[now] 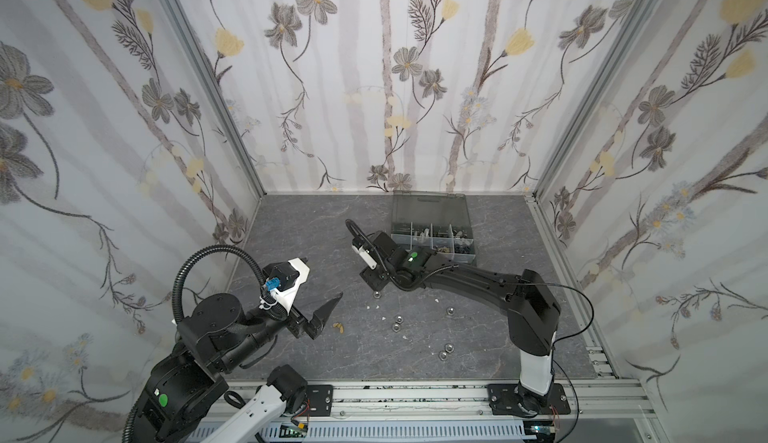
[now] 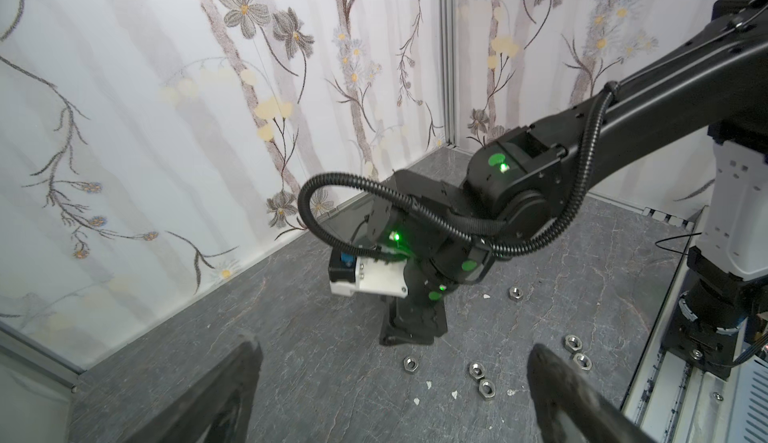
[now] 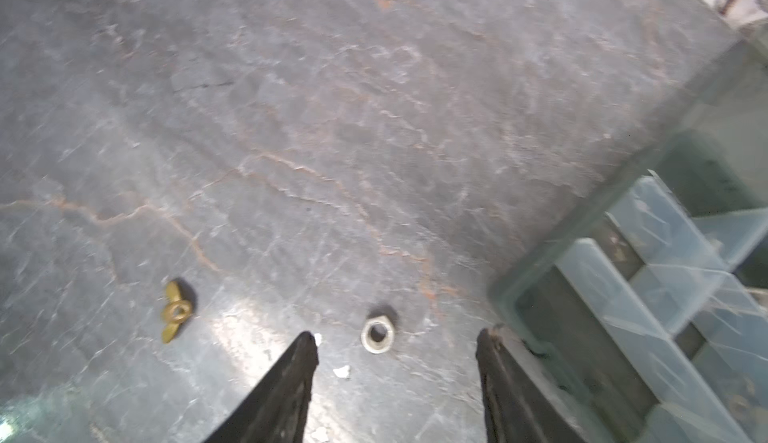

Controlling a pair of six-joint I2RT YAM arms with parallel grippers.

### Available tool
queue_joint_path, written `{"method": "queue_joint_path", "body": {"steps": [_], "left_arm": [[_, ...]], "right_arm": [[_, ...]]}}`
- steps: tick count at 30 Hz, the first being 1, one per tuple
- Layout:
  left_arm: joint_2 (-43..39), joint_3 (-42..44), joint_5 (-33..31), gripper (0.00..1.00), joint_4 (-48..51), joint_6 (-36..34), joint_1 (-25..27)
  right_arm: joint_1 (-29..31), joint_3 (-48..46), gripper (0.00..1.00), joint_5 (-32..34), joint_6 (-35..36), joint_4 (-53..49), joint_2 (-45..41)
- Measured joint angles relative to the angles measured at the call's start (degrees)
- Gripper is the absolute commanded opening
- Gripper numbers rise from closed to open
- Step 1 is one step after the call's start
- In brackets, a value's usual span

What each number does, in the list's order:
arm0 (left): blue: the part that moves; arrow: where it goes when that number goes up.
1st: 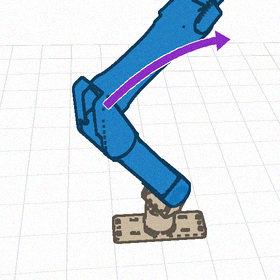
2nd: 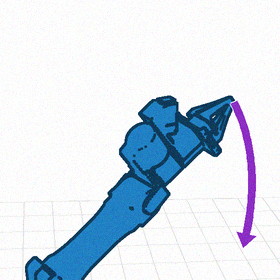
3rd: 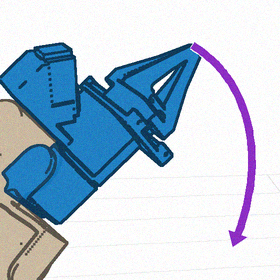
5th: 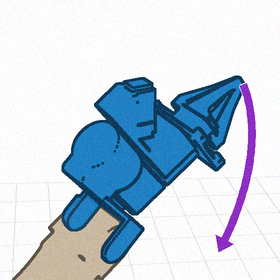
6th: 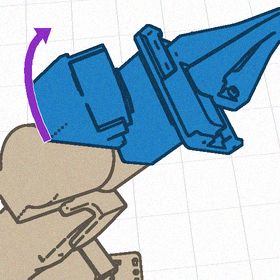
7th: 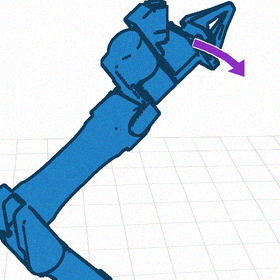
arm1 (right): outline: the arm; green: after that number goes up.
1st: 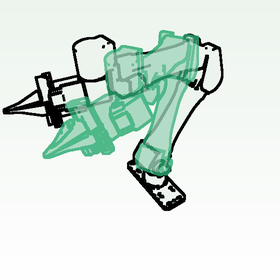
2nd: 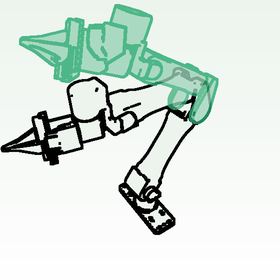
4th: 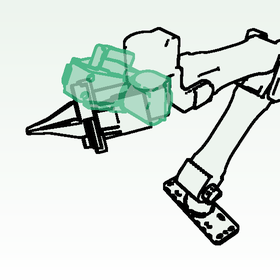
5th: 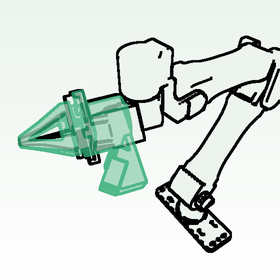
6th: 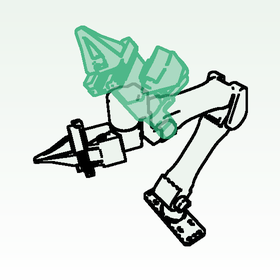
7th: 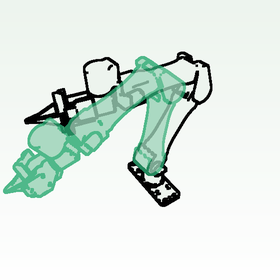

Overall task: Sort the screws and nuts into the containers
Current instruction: 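Move the right gripper to another brass wing nut on the table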

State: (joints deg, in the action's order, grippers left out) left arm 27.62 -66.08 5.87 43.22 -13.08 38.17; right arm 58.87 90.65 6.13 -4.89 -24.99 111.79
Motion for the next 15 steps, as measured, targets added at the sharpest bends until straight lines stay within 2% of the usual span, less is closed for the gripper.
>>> {"method": "queue_joint_path", "body": {"steps": [8,15], "left_arm": [[-2.19,0.63,-0.2,1.0,1.64,1.07,0.94],[-3.96,1.46,-0.26,1.0,1.99,1.07,2.23]], "right_arm": [[9.49,6.45,0.62,-2.45,-11.65,0.74,11.3],[11.21,7.23,0.62,-2.71,-17.64,-0.44,14.53]]}}
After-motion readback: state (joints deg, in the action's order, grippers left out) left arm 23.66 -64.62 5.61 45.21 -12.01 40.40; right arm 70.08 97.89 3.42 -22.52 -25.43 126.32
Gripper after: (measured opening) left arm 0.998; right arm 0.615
